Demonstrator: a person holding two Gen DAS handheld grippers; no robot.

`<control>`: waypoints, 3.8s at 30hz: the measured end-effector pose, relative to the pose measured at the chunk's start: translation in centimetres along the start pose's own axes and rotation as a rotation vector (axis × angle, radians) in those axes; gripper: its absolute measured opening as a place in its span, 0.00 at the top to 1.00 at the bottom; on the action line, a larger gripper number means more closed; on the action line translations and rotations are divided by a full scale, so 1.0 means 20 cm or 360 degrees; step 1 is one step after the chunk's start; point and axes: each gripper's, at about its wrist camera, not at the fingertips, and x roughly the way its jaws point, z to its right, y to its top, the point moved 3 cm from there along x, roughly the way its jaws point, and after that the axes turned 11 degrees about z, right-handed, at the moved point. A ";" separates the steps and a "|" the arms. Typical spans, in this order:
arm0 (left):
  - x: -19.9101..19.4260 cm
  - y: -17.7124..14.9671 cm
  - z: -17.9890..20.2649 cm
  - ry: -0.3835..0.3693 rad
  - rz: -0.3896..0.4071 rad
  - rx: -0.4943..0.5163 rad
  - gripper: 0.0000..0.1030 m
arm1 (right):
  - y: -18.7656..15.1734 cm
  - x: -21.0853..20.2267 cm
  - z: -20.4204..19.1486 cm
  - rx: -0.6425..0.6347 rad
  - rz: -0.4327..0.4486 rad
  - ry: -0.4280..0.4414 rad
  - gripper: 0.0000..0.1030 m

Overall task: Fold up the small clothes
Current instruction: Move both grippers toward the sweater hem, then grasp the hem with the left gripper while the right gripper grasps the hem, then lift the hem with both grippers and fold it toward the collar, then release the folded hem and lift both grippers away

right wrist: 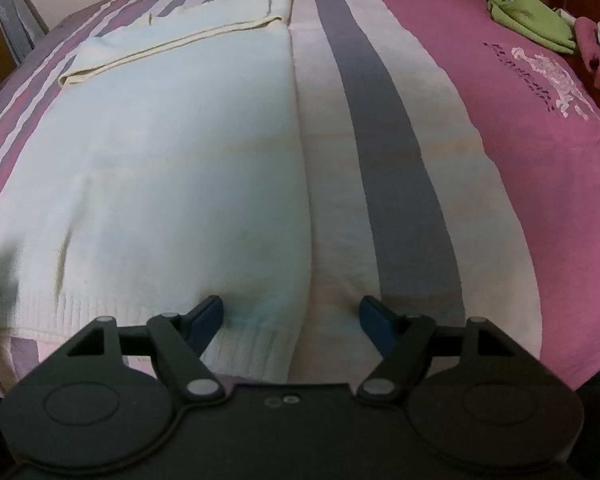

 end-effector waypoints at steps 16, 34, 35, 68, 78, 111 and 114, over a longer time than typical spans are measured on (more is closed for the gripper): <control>0.04 -0.05 -0.01 -0.0233 -0.0055 -0.0193 0.63 | -0.01 0.00 -0.01 0.0009 -0.0002 0.0038 0.31; 0.01 0.07 0.09 -0.0288 0.0060 -0.0157 0.91 | 0.07 -0.05 -0.02 0.0198 -0.0042 0.0345 0.92; 0.00 0.10 0.10 -0.0299 0.0090 -0.0161 0.91 | 0.09 -0.07 -0.03 0.0195 -0.0002 0.0359 0.92; 1.05 1.56 0.63 -0.0259 0.0493 -0.0204 0.91 | 1.51 0.83 -0.09 0.0300 0.0604 0.0280 0.92; 1.33 1.70 0.66 -0.0139 0.0317 -0.0229 0.90 | 1.68 1.24 -0.09 0.0301 0.0458 0.0117 0.82; 1.13 1.37 0.53 0.0059 0.0256 -0.0008 0.06 | 1.44 1.05 -0.32 -0.0152 0.0443 0.0092 0.58; 1.04 1.27 0.57 -0.0006 0.0228 0.0062 0.06 | 1.31 0.96 -0.36 -0.0180 0.0428 0.0146 0.57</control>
